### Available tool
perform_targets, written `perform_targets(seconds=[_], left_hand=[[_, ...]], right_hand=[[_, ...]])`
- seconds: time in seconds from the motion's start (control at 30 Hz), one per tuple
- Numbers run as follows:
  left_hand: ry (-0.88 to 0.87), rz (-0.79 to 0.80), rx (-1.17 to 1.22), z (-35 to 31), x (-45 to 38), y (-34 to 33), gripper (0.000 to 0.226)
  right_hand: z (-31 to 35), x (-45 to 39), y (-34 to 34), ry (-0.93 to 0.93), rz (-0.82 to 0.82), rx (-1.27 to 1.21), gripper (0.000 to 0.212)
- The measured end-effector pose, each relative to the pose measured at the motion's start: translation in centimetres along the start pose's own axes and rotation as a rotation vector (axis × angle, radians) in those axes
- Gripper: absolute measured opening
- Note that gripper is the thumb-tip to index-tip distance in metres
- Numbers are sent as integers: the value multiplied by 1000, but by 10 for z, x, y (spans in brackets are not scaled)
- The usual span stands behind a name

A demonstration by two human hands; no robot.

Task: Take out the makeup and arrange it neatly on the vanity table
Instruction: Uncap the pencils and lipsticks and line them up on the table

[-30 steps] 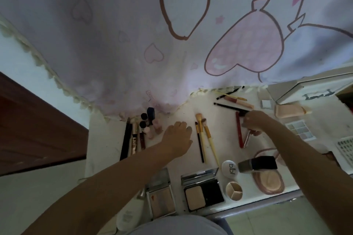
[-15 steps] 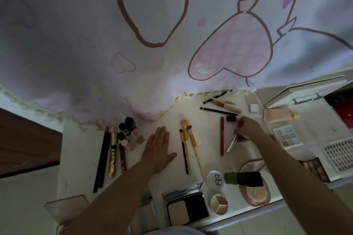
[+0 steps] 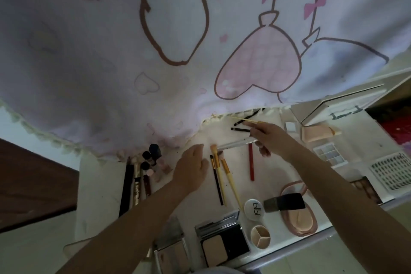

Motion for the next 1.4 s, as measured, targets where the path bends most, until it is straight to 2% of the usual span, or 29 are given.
perform_targets(seconds=[0.1, 0.2, 0.27, 0.33, 0.43, 0.53, 0.57, 0.6, 0.67, 0.77, 0.87, 0.93, 1.0, 1.07, 1.13, 1.2, 1.3, 1.4], left_hand=[[-125, -82, 121, -40, 12, 8, 36], [-171, -206, -115, -54, 26, 21, 31], [-241, -185, -225, -60, 35, 31, 35], [-296, -117, -227, -69, 44, 45, 33], [-290, 43, -9, -84, 58, 72, 33], [-36, 327, 554, -87, 75, 97, 40], [2, 375, 621, -87, 80, 105, 40], [-12, 350, 579, -84, 82, 113, 39], [-101, 172, 403, -78, 85, 129, 31], [-232, 9, 220, -74, 90, 150, 26], [-259, -47, 52, -71, 94, 163, 31], [-254, -103, 18, -69, 98, 168, 32], [-251, -172, 19, -65, 101, 170, 32], [-267, -204, 9, -63, 105, 170, 31], [-296, -202, 5, -65, 109, 171, 25], [-319, -198, 5, -68, 110, 175, 16], [-330, -212, -39, -72, 109, 181, 8], [-329, -255, -67, -74, 107, 188, 8]], right_hand=[[23, 11, -10, 40, -78, -31, 30], [41, 24, -13, 68, -166, -30, 27], [52, 35, -14, 103, -217, 14, 25], [63, 48, -14, 165, -284, 11, 26], [79, 70, -12, 316, -380, -47, 33], [95, 93, -11, 543, -447, 31, 29], [99, 97, -11, 600, -436, 54, 27], [104, 100, -10, 626, -403, 69, 27], [112, 99, -7, 594, -307, 112, 24], [123, 98, -3, 533, -241, 216, 38], [134, 104, -6, 633, -174, 89, 26], [140, 105, -7, 708, -111, -14, 31], [148, 103, -9, 706, -23, -74, 27], [156, 99, -16, 618, 43, -79, 13], [164, 96, -19, 557, -21, 70, 25], [169, 93, -19, 575, -120, 153, 34], [171, 92, -13, 693, -69, -92, 23], [172, 89, -6, 736, 29, -206, 27]])
Point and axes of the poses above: each hand's wrist, its own x-axis away from the middle knuckle, its own y-axis out of the back of the hand, z = x × y, the point moved 1 cm from there along -x, towards the middle knuckle, and after that the axes turned 15 degrees about x, right-handed, at the moved point
